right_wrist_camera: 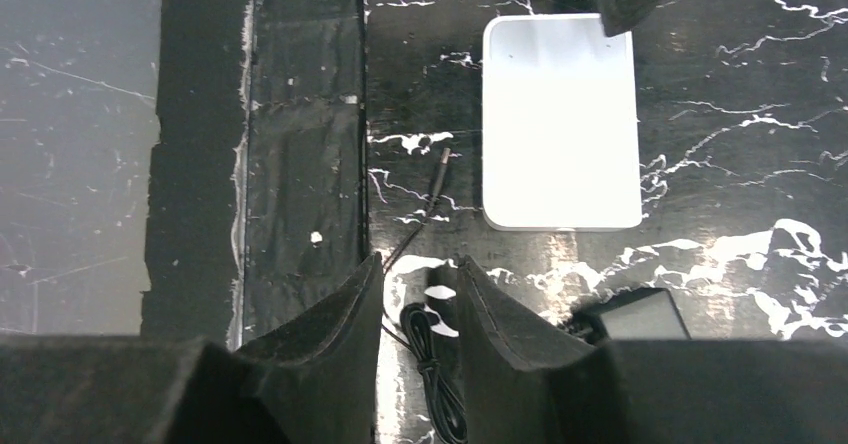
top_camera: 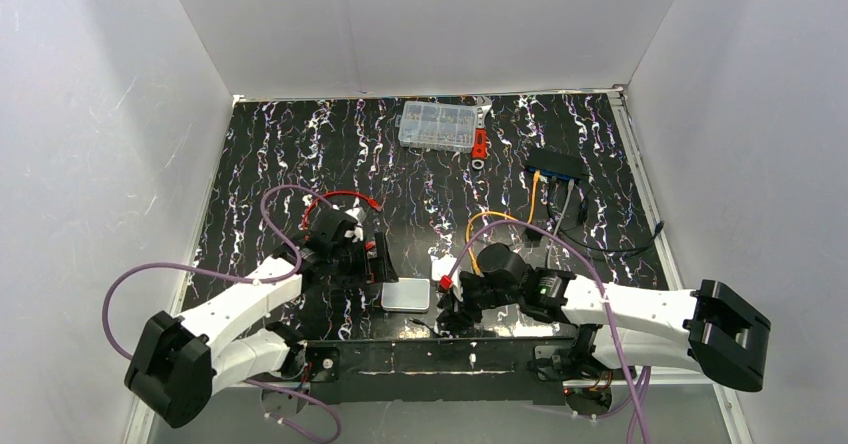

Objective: Insert the plug into the switch port
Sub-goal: Insert the connector into the switch port.

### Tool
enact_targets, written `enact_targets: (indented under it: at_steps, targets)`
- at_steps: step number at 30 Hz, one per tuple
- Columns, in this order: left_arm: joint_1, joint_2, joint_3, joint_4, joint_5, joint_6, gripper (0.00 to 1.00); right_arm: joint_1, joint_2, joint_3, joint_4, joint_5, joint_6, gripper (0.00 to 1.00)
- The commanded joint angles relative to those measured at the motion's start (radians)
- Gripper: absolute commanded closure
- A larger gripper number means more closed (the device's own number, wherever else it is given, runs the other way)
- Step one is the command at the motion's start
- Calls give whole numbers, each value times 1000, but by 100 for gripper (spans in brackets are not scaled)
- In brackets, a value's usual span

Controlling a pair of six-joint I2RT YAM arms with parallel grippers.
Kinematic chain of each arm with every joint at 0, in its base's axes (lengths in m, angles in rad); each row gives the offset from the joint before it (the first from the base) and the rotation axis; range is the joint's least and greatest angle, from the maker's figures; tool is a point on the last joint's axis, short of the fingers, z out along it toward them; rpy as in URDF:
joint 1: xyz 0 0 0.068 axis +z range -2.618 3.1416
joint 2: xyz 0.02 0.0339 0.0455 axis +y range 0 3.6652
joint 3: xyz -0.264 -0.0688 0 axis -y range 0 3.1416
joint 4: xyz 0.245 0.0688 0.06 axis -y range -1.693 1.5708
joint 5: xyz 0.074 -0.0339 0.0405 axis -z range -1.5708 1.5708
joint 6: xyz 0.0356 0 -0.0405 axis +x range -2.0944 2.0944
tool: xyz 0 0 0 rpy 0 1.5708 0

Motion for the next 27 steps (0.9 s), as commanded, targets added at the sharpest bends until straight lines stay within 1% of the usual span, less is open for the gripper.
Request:
enact_targets:
  at_steps: [1,6,13,18,21,27]
  targets:
    - [4,-66,3,-37,-47,-5,0,40,5,-13,89,6,69,60]
    - [6,-117,-17,-28,-62,-18,0,101,34,-30,144,134,87,56]
    - [6,-164,-39,-22,-66,-14,1,162,114,-83,315,207,79,55]
    - [6,-176,-62,-6,-56,-12,0,212,203,-57,362,247,68,56]
    - [7,-186,-69,-5,-53,-13,1,223,254,-40,401,288,71,57]
    - [6,-208,-72,-8,-46,-6,0,230,329,8,408,351,72,57]
